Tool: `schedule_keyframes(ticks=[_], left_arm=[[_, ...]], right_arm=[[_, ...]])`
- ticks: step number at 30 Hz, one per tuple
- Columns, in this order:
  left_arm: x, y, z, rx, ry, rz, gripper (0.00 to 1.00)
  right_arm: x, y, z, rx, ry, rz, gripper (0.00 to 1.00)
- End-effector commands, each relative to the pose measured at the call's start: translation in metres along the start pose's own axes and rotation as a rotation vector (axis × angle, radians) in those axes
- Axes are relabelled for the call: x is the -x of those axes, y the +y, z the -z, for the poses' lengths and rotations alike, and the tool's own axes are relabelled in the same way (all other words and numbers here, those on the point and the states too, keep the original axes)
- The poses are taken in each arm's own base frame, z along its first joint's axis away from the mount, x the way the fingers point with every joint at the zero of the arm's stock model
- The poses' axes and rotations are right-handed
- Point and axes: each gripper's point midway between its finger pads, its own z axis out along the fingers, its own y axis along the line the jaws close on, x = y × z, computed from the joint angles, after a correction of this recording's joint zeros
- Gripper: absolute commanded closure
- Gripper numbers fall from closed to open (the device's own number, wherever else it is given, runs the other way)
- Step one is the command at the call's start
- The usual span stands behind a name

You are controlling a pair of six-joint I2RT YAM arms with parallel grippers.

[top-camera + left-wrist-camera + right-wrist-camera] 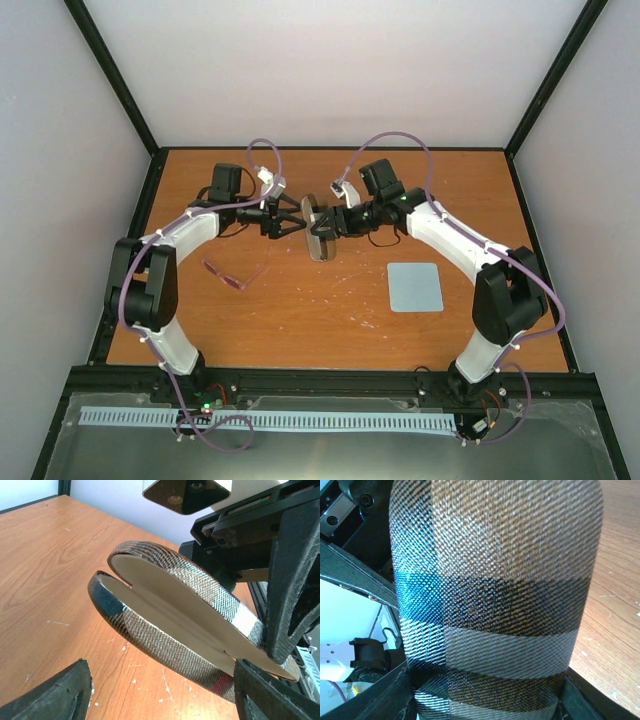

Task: Organize the sunglasses
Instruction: Open the sunglasses case.

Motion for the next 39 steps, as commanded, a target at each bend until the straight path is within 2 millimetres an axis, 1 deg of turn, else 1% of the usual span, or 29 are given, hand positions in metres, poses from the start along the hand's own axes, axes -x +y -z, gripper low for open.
schedule_keyframes(ticks=[1, 6, 10, 12, 15, 22, 24, 26, 29, 31, 32, 36, 39], left_arm=[[-0.027, 0.035, -0.014, 0.150, 0.124, -0.007, 0.23], [-0.039, 0.047, -0.025, 0.165, 0.176, 0.029, 0.24], [-0.044, 0.058, -0.029, 0.174, 0.210, 0.047, 0.26], [-0.044, 0.061, -0.030, 0.186, 0.218, 0.033, 0.26], [-0.051, 0.068, -0.029, 0.214, 0.247, 0.019, 0.26], [-0.062, 0.074, -0.028, 0.246, 0.290, 0.005, 0.26], [-0.064, 0.074, -0.027, 0.250, 0.298, 0.005, 0.26], [-0.060, 0.071, -0.026, 0.249, 0.292, 0.004, 0.22], [-0.049, 0.062, -0.019, 0.249, 0.254, -0.026, 0.01], [-0.039, 0.055, -0.010, 0.262, 0.221, -0.065, 0.01], [-0.031, 0.050, -0.005, 0.280, 0.203, -0.099, 0.00], [-0.027, 0.044, 0.007, 0.335, 0.211, -0.198, 0.01], [-0.033, 0.046, 0.012, 0.358, 0.237, -0.207, 0.00]], right_arm=[[0.009, 0.079, 0.029, 0.238, -0.051, 0.165, 0.91], [0.004, 0.083, 0.034, 0.246, -0.043, 0.166, 0.91], [0.000, 0.082, 0.036, 0.234, -0.045, 0.165, 0.91], [-0.001, 0.082, 0.036, 0.231, -0.045, 0.161, 0.91], [-0.001, 0.083, 0.038, 0.233, -0.049, 0.162, 0.91], [-0.002, 0.080, 0.037, 0.220, -0.048, 0.161, 0.91], [-0.002, 0.076, 0.035, 0.200, -0.048, 0.157, 0.91], [-0.002, 0.065, 0.033, 0.147, -0.049, 0.144, 0.91], [-0.006, 0.045, 0.029, 0.105, -0.042, 0.116, 0.91], [-0.009, 0.032, 0.026, 0.099, -0.030, 0.098, 0.90], [-0.011, 0.026, 0.025, 0.098, -0.023, 0.090, 0.90], [-0.018, 0.005, 0.014, 0.107, 0.040, 0.074, 0.89], [-0.025, -0.017, -0.001, 0.081, 0.117, 0.053, 0.89]])
